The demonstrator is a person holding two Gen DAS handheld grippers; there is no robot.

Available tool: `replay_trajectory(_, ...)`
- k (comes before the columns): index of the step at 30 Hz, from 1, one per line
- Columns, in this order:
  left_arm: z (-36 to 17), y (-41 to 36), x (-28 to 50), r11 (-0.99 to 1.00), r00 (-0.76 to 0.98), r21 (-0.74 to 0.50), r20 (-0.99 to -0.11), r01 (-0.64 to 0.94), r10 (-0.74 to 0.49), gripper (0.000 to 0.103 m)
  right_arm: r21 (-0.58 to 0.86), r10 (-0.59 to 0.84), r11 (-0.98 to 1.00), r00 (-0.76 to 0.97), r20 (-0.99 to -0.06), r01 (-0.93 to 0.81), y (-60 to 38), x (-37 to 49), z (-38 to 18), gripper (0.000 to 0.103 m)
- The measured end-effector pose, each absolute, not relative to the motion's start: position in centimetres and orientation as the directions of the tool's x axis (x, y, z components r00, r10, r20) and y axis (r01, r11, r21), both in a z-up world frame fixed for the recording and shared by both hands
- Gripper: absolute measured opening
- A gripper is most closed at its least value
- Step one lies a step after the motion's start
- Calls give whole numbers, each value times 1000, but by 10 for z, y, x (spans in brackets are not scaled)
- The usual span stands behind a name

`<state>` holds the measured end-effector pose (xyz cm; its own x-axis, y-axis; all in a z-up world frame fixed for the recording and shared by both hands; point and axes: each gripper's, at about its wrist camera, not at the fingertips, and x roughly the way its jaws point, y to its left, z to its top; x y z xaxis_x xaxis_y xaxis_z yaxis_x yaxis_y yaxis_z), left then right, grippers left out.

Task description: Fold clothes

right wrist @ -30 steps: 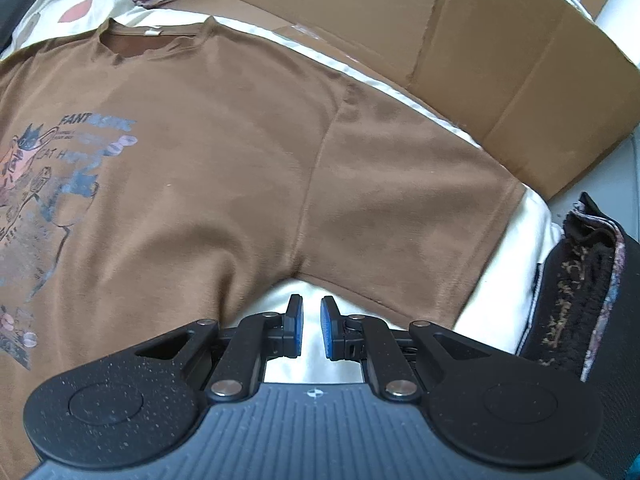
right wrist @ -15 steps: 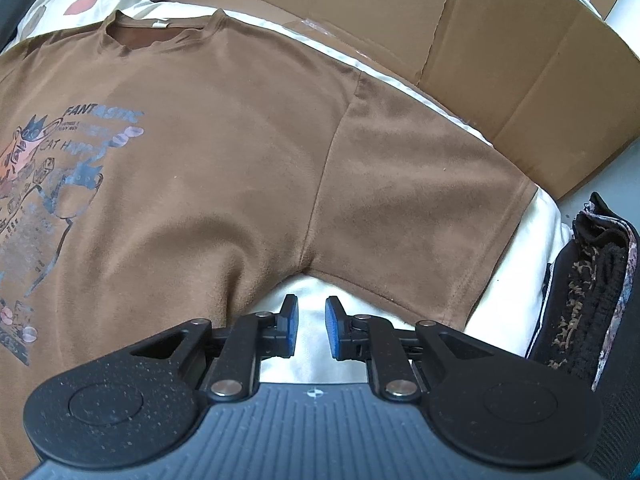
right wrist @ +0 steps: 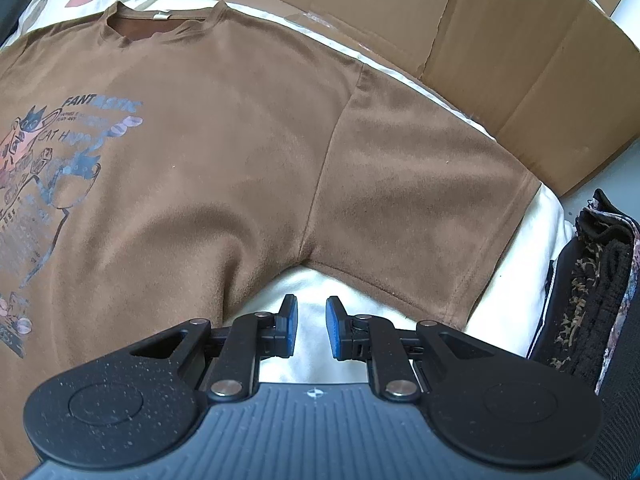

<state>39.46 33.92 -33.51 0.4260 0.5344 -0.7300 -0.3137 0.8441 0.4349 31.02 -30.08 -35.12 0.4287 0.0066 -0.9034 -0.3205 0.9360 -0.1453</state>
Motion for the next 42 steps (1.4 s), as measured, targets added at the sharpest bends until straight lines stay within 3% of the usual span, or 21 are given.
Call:
replay_trajectory(7, -316, 293, 400, 917, 576, 336, -715, -214, 396, 41, -142, 15, 942, 461, -887, -304, -300, 318, -349, 22)
replay_trajectory(9, -314, 279, 406, 932, 601, 307, -714, -193, 359, 32, -80, 52, 960, 448, -892, -270, -303, 327, -346, 22)
replay_trajectory(12, -314, 259, 417, 950, 630, 269, -713, -157, 306, 27, -23, 108, 961, 450, -886, -277, -302, 347, -337, 22)
replay_trajectory(19, -326, 227, 433, 974, 659, 213, -722, -76, 210, 16, -73, 112, 949, 541, -834, -307, -284, 395, -325, 22)
replay_trajectory(28, -342, 216, 449, 976, 662, 215, -728, -24, 176, 15, -111, 82, 953, 595, -800, -282, -275, 455, -344, 22)
replay_trajectory(32, -347, 220, 458, 977, 661, 206, -726, -50, 187, 10, -72, 70, 975, 597, -799, -210, -277, 484, -354, 22)
replay_trajectory(42, -362, 226, 473, 976, 617, 184, -758, -113, 214, 9, 4, 44, 997, 561, -826, -72, -287, 523, -380, 18)
